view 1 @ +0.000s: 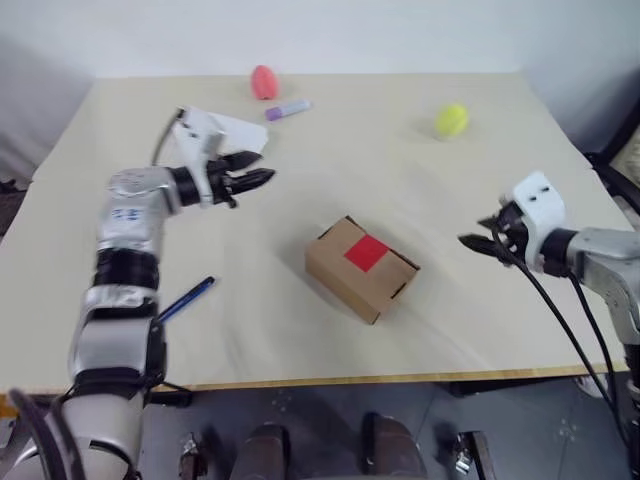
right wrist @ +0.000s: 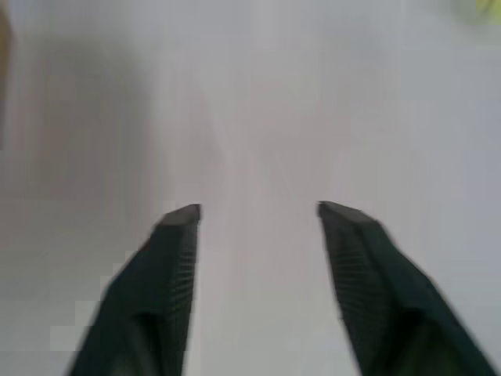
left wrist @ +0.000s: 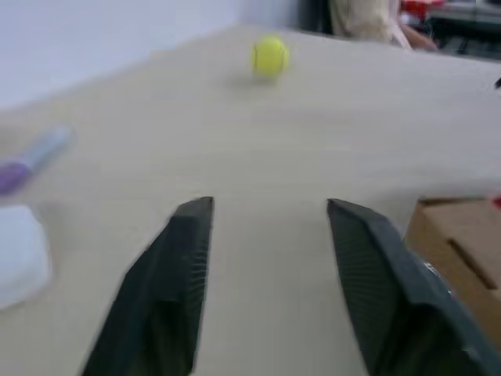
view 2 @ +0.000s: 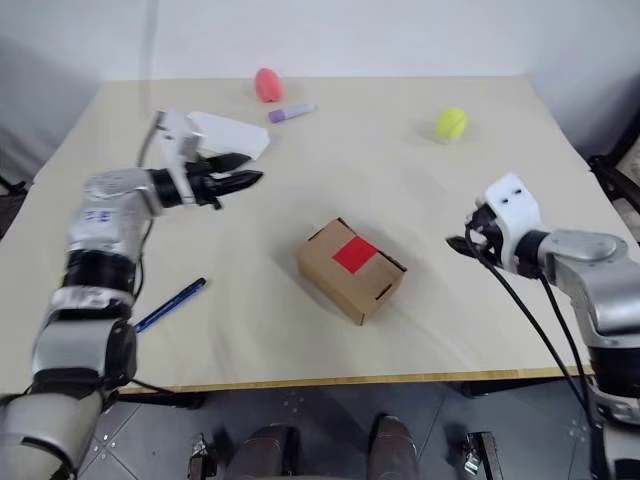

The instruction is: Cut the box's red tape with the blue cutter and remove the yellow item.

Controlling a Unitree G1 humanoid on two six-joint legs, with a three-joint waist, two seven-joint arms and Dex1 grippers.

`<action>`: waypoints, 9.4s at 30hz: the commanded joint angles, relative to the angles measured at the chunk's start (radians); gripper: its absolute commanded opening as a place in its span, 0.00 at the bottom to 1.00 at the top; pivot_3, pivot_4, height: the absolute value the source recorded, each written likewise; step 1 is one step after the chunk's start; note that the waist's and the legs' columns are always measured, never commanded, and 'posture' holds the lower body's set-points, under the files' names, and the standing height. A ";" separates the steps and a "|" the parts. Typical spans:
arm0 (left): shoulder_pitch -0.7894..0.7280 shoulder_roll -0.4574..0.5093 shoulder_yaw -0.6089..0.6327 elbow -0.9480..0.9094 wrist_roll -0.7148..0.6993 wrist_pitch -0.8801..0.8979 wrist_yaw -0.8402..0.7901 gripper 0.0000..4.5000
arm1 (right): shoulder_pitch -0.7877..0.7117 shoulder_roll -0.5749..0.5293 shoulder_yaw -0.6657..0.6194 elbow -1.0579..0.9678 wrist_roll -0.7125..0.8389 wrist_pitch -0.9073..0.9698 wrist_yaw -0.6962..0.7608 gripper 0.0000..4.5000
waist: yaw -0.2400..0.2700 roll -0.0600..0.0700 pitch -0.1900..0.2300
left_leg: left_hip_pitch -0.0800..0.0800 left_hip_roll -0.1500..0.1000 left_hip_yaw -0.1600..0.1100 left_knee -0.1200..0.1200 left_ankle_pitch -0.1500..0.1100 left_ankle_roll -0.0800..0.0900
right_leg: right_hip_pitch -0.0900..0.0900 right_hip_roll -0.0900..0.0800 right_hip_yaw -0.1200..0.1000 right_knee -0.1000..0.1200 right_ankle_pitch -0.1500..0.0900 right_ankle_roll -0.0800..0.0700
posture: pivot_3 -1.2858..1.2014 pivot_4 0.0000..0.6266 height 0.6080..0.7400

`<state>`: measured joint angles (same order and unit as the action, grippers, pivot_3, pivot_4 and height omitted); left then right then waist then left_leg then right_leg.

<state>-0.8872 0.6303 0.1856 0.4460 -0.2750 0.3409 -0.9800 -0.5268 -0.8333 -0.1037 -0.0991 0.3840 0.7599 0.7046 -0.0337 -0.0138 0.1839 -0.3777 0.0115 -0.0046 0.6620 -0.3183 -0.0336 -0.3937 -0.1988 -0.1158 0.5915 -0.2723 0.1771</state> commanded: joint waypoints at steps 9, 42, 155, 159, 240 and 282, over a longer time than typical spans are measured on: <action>0.617 0.259 0.405 -0.426 -0.196 0.264 -0.007 0.99 | -0.087 0.119 -0.009 0.105 0.004 -0.227 0.080 1.00 | 0.009 0.001 0.001 | 0.001 0.001 0.001 0.001 -0.001 -0.001 | 0.001 0.000 0.000 0.001 0.000 0.000 | 0.52 0.24 1.00; 1.168 0.207 0.551 -0.362 -0.225 -0.134 -0.276 0.99 | 0.083 0.019 -0.060 -0.079 0.311 -0.237 0.621 1.00 | 0.030 0.001 0.001 | 0.007 0.007 0.015 0.003 -0.010 0.001 | 0.000 0.004 0.004 -0.001 -0.001 -0.004 | 0.52 0.24 1.00; 0.902 0.340 -0.171 -0.587 0.074 -0.198 -0.266 0.09 | -0.243 0.502 0.767 -0.100 -0.475 -0.332 0.438 0.01 | 0.009 0.013 -0.007 | 0.011 0.010 0.024 0.005 -0.015 0.001 | -0.004 0.004 0.003 0.005 -0.001 -0.004 | 0.52 0.24 1.00; 0.905 0.351 -0.188 -0.610 0.093 -0.166 -0.246 0.09 | -0.229 0.504 0.787 -0.114 -0.473 -0.325 0.447 0.01 | 0.009 0.013 -0.007 | 0.011 0.010 0.024 0.005 -0.015 0.001 | -0.004 0.004 0.003 0.005 -0.001 -0.004 | 0.52 0.24 1.00; 0.470 -0.144 -0.128 -0.233 0.126 -0.840 0.155 0.09 | -0.829 0.469 0.391 0.366 0.080 0.575 0.313 1.00 | -0.001 0.017 -0.012 | 0.006 0.019 0.030 0.004 -0.018 -0.003 | -0.014 0.013 0.005 0.002 0.001 -0.007 | 0.52 0.24 1.00; 0.432 -0.014 -0.064 -0.215 0.078 -0.551 0.176 0.84 | -0.814 0.458 0.275 0.403 0.081 0.542 0.233 0.04 | -0.008 0.017 -0.012 | 0.006 0.019 0.030 0.003 -0.018 -0.003 | -0.015 0.013 0.005 0.003 0.001 -0.007 | 0.52 0.24 1.00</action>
<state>-0.4550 0.6107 0.1017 0.2660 -0.1727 -0.2103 -0.8032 -1.3319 -0.3726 0.2004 0.3427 0.4429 1.2969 0.9428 -0.0414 0.0033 0.1722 -0.3715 0.0306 0.0257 0.6652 -0.3362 -0.0366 -0.4084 -0.1856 -0.1112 0.5945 -0.2712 0.1702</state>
